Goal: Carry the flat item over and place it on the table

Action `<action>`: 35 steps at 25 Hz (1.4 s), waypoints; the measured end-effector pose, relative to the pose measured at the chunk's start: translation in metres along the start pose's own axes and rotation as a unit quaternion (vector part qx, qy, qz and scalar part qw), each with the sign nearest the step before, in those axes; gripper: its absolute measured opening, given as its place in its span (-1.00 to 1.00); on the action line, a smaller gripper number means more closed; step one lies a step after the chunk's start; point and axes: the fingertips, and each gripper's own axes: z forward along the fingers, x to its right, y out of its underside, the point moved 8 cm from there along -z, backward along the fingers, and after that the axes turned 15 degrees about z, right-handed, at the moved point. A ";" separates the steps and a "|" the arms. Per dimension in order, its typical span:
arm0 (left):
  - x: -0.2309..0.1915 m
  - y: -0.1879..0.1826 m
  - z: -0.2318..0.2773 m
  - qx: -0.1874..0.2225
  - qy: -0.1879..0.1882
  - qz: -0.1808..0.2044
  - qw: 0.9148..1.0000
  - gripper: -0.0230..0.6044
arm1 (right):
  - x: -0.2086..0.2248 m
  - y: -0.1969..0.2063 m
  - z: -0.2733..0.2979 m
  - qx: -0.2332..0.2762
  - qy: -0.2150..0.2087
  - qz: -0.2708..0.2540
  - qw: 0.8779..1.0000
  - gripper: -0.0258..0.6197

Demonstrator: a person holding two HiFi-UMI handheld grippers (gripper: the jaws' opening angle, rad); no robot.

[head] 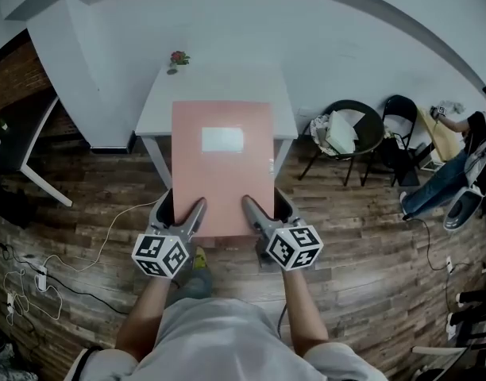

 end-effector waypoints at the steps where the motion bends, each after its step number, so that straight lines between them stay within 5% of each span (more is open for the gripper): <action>1: -0.006 0.002 0.010 -0.001 0.001 -0.001 1.000 0.19 | 0.005 -0.002 0.009 0.000 0.002 -0.001 1.000 0.14; 23: -0.220 -0.002 0.288 -0.012 0.037 -0.012 0.999 0.19 | 0.091 -0.090 0.318 0.011 0.043 0.005 0.999 0.14; 35: -0.262 0.012 0.389 -0.023 0.049 -0.023 0.998 0.18 | 0.145 -0.119 0.400 0.007 0.064 0.008 0.998 0.14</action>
